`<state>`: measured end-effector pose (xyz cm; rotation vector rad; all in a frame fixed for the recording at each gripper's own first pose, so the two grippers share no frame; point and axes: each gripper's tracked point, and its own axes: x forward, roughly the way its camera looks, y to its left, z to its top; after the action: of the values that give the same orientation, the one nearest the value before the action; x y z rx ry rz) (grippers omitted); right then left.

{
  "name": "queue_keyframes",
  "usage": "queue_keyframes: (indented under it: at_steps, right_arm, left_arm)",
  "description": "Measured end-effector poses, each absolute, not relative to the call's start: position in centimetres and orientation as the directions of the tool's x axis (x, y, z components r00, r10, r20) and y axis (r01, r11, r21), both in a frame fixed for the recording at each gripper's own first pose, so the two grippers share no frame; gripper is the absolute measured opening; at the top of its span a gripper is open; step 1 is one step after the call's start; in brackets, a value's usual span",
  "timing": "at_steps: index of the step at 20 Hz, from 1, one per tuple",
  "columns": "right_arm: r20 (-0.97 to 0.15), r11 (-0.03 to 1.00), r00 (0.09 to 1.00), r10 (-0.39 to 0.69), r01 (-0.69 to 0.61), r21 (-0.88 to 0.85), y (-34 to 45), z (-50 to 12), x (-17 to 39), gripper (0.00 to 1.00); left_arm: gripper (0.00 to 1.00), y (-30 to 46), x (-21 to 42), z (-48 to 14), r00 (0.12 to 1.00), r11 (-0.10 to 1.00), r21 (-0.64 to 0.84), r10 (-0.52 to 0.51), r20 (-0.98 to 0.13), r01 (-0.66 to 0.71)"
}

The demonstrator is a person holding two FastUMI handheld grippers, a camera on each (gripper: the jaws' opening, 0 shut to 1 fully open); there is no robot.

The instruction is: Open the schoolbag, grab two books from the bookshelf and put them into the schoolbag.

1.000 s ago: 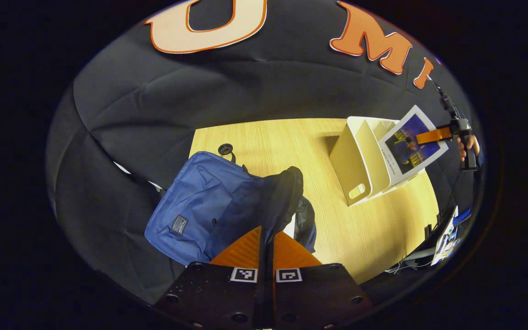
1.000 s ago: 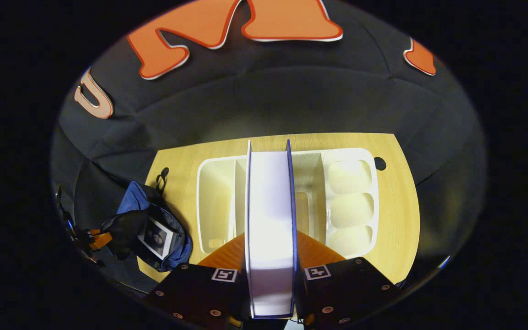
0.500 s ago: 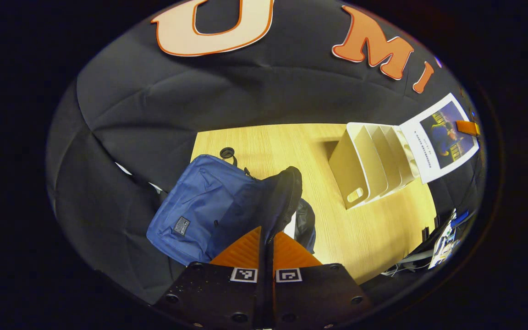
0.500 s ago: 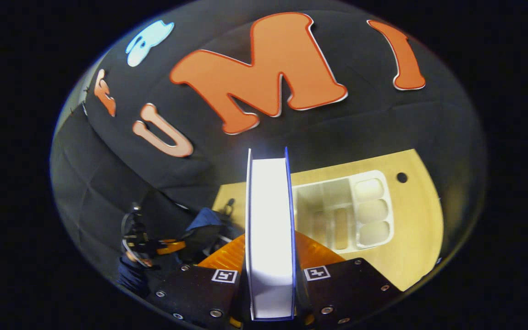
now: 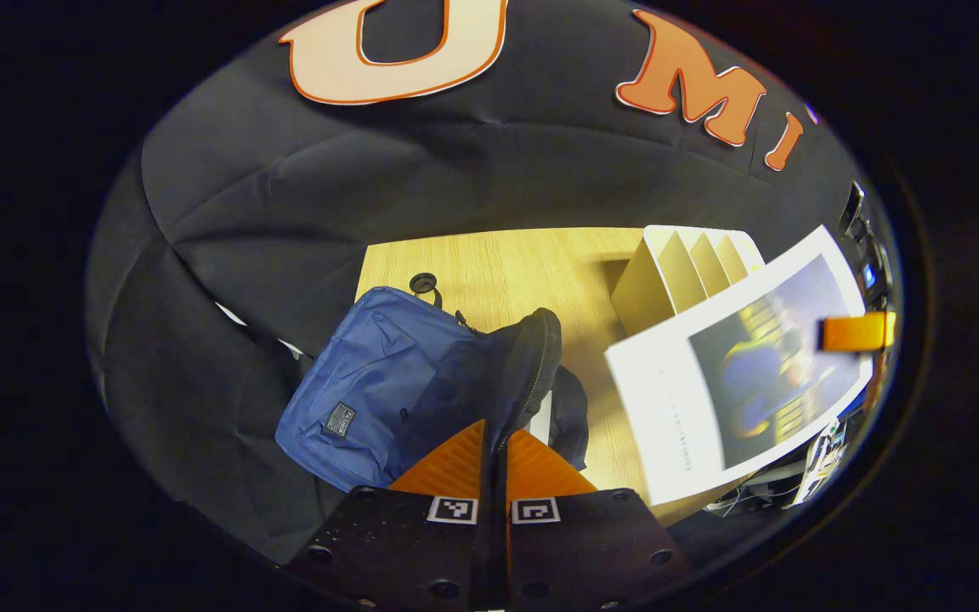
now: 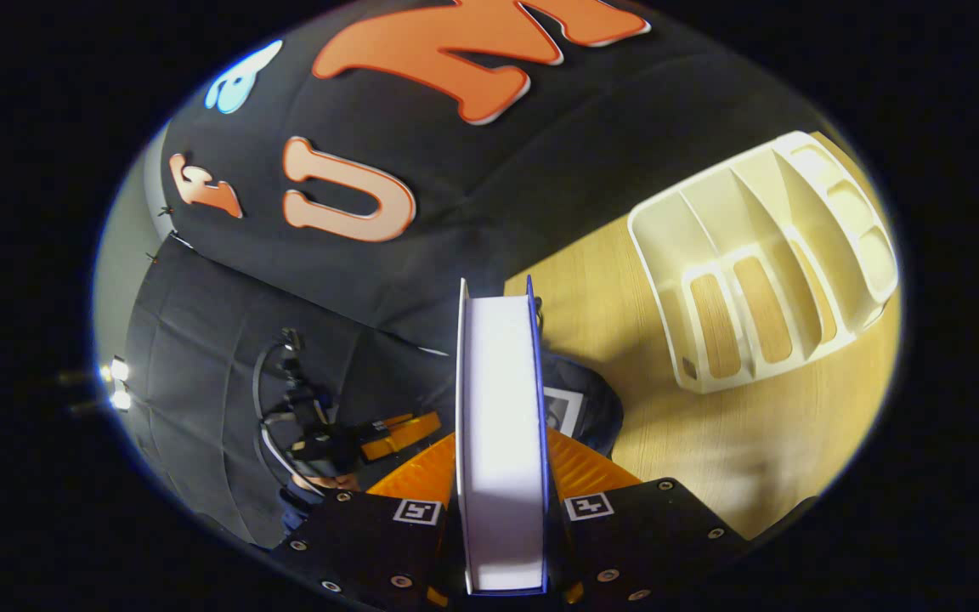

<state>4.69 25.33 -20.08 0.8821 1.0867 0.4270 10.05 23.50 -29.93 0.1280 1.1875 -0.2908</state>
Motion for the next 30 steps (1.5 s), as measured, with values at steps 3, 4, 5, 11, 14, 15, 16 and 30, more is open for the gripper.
queue_keyframes:
  at_steps: [3,4,5,11,14,15,16,30]
  right_arm:
    - [-0.577,0.574,0.388,0.719,0.136,0.807,28.1,-22.1,4.1,0.38]
    - [-0.577,0.573,0.388,0.719,0.138,0.807,29.0,-22.6,4.3,0.38]
    - [-0.58,0.578,0.386,0.718,0.134,0.805,29.9,-22.8,4.2,0.38]
    - [-0.633,0.619,0.432,0.643,0.194,0.761,34.3,-26.1,5.4,0.38]
    - [-0.635,0.578,0.451,0.627,0.278,0.768,36.1,-28.4,5.3,0.38]
    - [-0.636,0.563,0.46,0.62,0.304,0.768,36.5,-29.2,5.3,0.38]
    - [-0.634,0.55,0.479,0.607,0.323,0.77,37.0,-29.8,5.4,0.38]
    - [-0.55,0.381,0.591,0.59,0.397,0.835,43.7,-34.9,6.7,0.38]
  left_arm:
    - [0.0,23.5,10.1,-30.2,0.334,0.955,-0.063,-0.163,-0.928,0.291]
    - [0.0,23.5,10.1,-30.3,0.333,0.954,-0.067,-0.168,-0.928,0.293]
    - [0.0,23.6,10.1,-30.2,0.335,0.953,-0.066,-0.168,-0.927,0.294]
    - [0.0,23.5,10.4,-30.2,0.341,0.953,-0.08,-0.182,-0.922,0.292]
    - [0.0,23.8,10.2,-30.4,0.331,0.953,-0.09,-0.187,-0.925,0.289]
    - [0.01,23.8,10.3,-30.4,0.33,0.953,-0.091,-0.188,-0.925,0.288]
    - [0.0,23.7,10.3,-30.4,0.325,0.953,-0.092,-0.188,-0.927,0.289]
    - [0.01,21.1,9.4,-30.9,0.278,0.93,-0.104,-0.21,-0.937,0.353]
